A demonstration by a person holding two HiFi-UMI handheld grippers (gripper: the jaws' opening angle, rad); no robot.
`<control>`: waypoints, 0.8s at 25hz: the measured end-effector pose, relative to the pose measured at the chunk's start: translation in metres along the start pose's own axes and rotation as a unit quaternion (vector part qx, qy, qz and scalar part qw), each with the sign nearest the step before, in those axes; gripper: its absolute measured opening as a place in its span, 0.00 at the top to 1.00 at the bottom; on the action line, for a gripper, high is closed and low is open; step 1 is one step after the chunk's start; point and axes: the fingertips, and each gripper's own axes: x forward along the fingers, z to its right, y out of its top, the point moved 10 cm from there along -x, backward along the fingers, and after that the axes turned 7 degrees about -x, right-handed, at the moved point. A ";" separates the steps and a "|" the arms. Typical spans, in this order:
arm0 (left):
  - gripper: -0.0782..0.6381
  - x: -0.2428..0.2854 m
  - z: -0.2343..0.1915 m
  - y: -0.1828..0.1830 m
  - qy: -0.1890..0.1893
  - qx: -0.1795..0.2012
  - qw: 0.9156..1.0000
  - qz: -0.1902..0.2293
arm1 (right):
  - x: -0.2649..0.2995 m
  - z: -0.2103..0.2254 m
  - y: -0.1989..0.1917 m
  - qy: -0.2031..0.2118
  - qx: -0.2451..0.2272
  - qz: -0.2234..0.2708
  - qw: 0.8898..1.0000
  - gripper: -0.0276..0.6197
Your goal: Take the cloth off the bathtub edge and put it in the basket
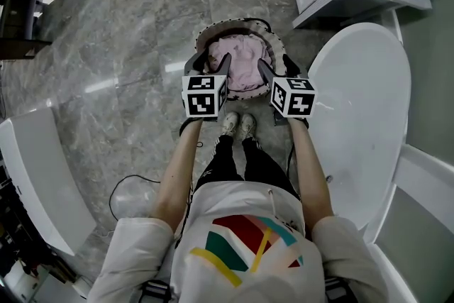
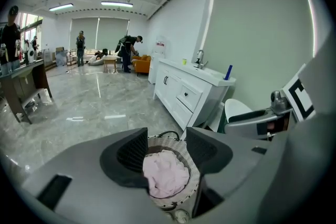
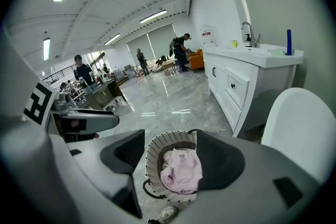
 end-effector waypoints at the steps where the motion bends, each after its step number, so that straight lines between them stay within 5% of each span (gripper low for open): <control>1: 0.57 -0.001 0.001 0.000 0.000 0.001 1.000 0.001 | -0.001 -0.001 -0.001 0.000 -0.002 0.000 1.000 0.47; 11: 0.58 -0.011 0.010 0.017 -0.033 -0.023 0.999 0.025 | -0.007 -0.010 0.019 -0.005 -0.027 0.018 0.999 0.52; 14: 0.61 -0.023 0.015 0.045 -0.039 -0.008 0.997 0.059 | -0.017 -0.010 0.050 -0.025 -0.040 0.056 0.997 0.68; 16: 0.67 -0.034 0.019 0.070 -0.039 -0.005 0.995 0.088 | -0.029 -0.010 0.076 -0.044 -0.050 0.088 0.994 0.90; 20: 0.84 -0.067 0.029 0.125 -0.021 0.018 0.985 0.171 | -0.064 -0.019 0.136 -0.060 -0.077 0.177 0.979 0.94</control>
